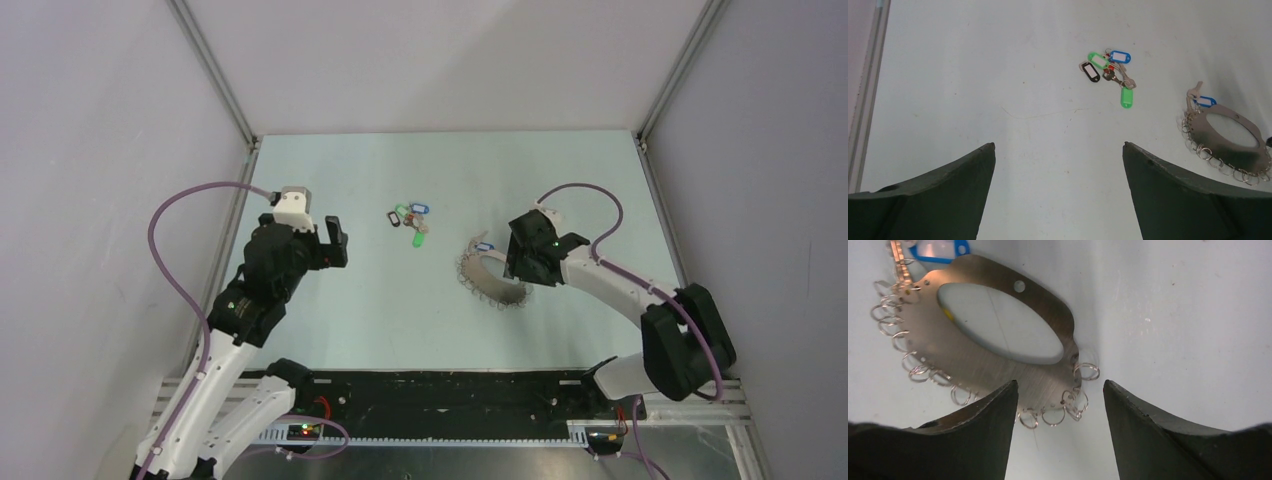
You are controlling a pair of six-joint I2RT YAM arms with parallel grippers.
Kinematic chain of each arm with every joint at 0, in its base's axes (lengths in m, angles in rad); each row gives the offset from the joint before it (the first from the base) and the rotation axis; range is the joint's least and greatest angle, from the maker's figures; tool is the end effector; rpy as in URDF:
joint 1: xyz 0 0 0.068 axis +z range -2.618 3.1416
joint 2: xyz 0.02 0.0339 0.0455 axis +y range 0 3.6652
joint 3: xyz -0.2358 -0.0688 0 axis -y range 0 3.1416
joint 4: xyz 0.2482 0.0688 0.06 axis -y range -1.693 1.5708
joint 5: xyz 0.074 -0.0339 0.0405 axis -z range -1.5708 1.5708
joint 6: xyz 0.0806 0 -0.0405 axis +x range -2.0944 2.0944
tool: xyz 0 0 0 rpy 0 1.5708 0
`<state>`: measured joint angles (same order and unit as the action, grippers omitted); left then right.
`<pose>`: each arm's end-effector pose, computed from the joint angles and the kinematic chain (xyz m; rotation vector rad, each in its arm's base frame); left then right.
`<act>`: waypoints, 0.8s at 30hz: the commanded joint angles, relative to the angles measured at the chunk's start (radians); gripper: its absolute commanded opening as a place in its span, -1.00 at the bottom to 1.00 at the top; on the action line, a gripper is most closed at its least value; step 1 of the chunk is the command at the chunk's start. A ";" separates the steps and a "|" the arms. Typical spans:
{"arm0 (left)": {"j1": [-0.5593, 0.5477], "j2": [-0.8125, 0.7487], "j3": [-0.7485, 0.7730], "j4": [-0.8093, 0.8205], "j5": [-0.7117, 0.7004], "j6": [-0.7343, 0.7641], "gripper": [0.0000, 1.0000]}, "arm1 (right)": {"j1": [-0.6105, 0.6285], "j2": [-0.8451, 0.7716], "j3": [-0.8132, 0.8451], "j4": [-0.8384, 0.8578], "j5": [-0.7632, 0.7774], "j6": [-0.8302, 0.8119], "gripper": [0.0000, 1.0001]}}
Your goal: Remove the keys from the keyring
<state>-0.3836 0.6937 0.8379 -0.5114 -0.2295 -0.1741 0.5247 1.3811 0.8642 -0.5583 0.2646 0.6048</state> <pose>0.2090 -0.0646 0.3046 0.0497 1.9302 -0.1506 0.2643 0.1286 0.1410 0.1904 2.5792 0.0594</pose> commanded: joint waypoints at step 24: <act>0.006 -0.003 0.004 0.023 0.062 0.025 0.99 | 0.017 -0.130 -0.126 0.083 0.059 0.145 -1.00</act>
<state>-0.3836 0.6922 0.8379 -0.5114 -0.1978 -0.1734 0.5293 1.4010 0.7311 -0.4397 0.2497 0.7799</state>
